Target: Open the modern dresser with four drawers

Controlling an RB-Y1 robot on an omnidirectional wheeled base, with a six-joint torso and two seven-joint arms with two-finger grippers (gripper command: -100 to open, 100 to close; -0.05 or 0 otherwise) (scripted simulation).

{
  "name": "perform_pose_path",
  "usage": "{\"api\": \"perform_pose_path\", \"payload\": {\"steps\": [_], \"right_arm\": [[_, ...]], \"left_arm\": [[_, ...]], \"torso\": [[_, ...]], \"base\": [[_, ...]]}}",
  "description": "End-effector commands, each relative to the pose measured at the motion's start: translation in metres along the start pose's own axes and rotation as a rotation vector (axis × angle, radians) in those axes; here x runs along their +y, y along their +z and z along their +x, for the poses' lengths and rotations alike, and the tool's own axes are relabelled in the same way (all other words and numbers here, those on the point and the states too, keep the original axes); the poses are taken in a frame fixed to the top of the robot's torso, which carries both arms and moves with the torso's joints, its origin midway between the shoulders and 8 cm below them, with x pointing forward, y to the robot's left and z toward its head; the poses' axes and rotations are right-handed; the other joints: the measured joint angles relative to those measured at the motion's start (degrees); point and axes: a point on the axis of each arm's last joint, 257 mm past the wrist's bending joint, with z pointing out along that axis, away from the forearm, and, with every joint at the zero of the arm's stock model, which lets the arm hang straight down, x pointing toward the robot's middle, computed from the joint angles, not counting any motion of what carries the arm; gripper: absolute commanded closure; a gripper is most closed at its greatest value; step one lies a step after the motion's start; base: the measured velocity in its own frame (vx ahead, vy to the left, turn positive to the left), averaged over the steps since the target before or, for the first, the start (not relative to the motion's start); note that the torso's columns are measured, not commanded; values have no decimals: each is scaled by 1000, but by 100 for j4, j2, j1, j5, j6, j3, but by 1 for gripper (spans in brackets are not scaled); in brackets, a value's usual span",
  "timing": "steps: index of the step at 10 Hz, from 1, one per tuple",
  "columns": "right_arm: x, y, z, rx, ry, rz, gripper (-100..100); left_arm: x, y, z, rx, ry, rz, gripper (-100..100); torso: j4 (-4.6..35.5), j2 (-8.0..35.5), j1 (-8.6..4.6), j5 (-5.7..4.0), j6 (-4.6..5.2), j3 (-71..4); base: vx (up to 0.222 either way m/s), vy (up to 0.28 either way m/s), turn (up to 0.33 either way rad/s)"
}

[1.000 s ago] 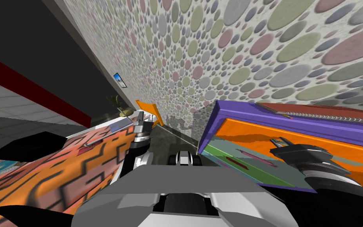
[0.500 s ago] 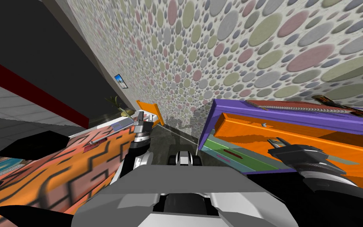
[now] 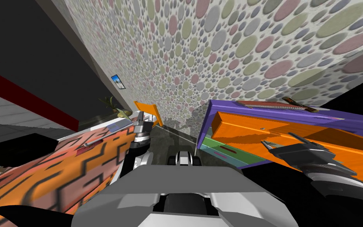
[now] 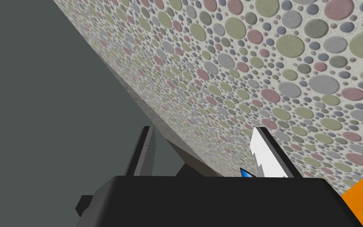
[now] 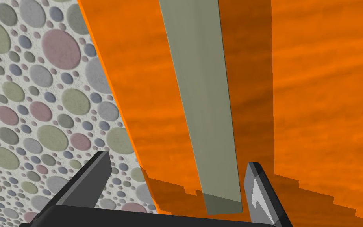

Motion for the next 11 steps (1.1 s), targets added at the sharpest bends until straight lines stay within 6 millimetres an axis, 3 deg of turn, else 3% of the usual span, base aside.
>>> {"api": "perform_pose_path", "payload": {"steps": [1,4,5,6,11], "right_arm": [[-16,-7,-12,-24,5,-3,-100],[-26,-13,-25,-46,8,-14,-100],[-18,-13,-21,-40,10,-28,-100],[-17,-14,-20,-39,12,-32,0],[-8,-16,-16,-31,15,-53,0]], "left_arm": [[0,0,0,0,0,0,0],[0,0,0,0,0,0,0],[0,0,0,0,0,0,0],[0,0,0,0,0,0,0],[0,0,0,0,0,0,0]], "torso": [[9,20,11,9,4,11],[41,90,74,53,13,46],[47,98,89,64,11,48],[43,97,88,55,9,51],[22,58,50,24,6,34]], "base": [[86,-31,-105],[58,-19,-62],[23,-10,-8],[7,-5,4],[0,0,0]]}}
